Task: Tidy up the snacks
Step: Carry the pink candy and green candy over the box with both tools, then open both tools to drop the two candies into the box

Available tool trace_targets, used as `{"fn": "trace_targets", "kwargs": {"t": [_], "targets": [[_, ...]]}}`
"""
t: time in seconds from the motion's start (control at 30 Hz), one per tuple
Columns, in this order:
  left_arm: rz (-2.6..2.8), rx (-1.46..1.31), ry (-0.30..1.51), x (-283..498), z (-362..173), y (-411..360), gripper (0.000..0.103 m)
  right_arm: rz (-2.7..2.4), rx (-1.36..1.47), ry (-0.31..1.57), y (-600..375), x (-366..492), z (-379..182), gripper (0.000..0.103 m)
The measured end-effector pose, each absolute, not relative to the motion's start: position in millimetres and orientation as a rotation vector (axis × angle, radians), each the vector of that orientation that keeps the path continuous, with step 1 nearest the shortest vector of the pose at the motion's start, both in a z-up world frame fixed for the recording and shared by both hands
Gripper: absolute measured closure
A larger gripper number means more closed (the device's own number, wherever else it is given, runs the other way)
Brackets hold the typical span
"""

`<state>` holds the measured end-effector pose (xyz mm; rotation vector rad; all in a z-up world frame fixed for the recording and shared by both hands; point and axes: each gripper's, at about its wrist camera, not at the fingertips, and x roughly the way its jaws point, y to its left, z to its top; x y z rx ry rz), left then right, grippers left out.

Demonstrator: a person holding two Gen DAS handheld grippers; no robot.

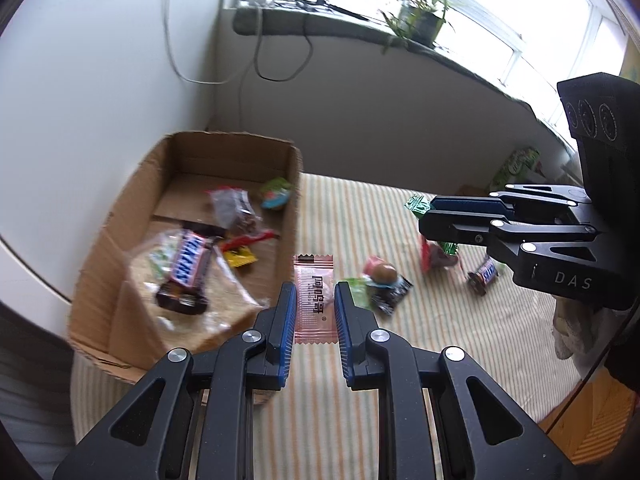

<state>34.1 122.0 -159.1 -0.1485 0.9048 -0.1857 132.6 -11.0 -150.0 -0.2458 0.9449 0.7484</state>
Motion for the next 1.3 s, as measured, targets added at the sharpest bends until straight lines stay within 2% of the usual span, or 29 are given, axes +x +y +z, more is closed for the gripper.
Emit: {"fn": "trace_targets", "kwargs": {"t": [0.57,1.3], "targets": [[-0.071,-0.161,0.875,83.4,-151.1,177.6,0.085,0.749,-0.194,0.95,64.1,177.6,-151.3,0.081],[0.002,-0.179,0.899,106.5,-158.5,197.5,0.085,0.757,-0.21,0.991,93.2,207.0,-163.9,0.08]]}}
